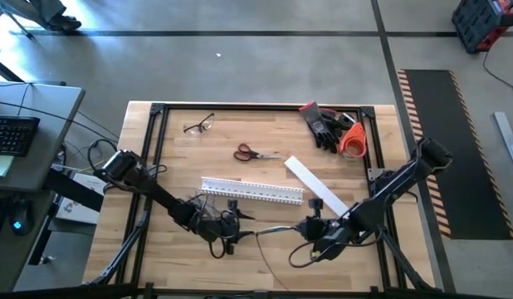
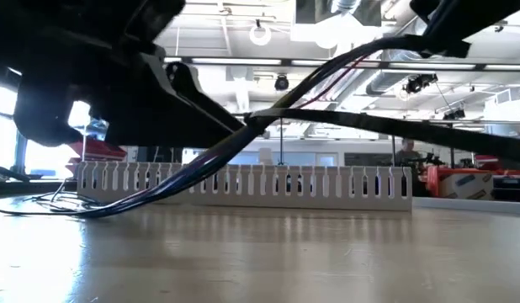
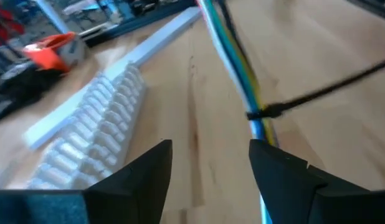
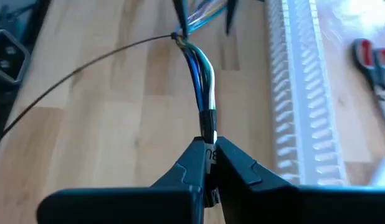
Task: Ziptie cables
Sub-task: Put the cable wires into the white cable duct
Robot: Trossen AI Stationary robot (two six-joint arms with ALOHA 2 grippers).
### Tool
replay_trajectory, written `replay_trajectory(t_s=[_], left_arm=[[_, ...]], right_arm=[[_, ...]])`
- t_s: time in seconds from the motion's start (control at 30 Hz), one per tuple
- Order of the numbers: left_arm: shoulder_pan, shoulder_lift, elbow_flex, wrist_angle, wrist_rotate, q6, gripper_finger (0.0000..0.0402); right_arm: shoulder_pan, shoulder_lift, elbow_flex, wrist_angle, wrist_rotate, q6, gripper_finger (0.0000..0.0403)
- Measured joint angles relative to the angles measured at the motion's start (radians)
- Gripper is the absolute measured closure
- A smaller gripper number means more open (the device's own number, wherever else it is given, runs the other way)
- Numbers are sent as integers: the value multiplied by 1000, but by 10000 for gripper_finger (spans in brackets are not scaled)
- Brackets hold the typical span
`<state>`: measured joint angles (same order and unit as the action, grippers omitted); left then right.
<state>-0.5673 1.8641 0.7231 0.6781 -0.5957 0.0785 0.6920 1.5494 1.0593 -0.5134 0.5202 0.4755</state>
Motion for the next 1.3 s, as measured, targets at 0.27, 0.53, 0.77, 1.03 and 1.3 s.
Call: replay_trajectory(t_s=[0.27,0.53,0.77,1.03,1.3], left_arm=[[-23,-67,1,-81,9,-44,202],[0,35,1,15,-19,-94,202],[17,144,22,136,-11,-96,202],[-2,187,98,47,-126,-119,228],[-36,152,102,-219,-179,-342,341]], right_arm=[[-19,0,8,-23,6,40,400],[-24,-32,8,44,27,14,400],[1,-123,7,86,84,-30,400],[44,-217,7,89,154,-58,400],[129,-302,7,83,249,-84,400]])
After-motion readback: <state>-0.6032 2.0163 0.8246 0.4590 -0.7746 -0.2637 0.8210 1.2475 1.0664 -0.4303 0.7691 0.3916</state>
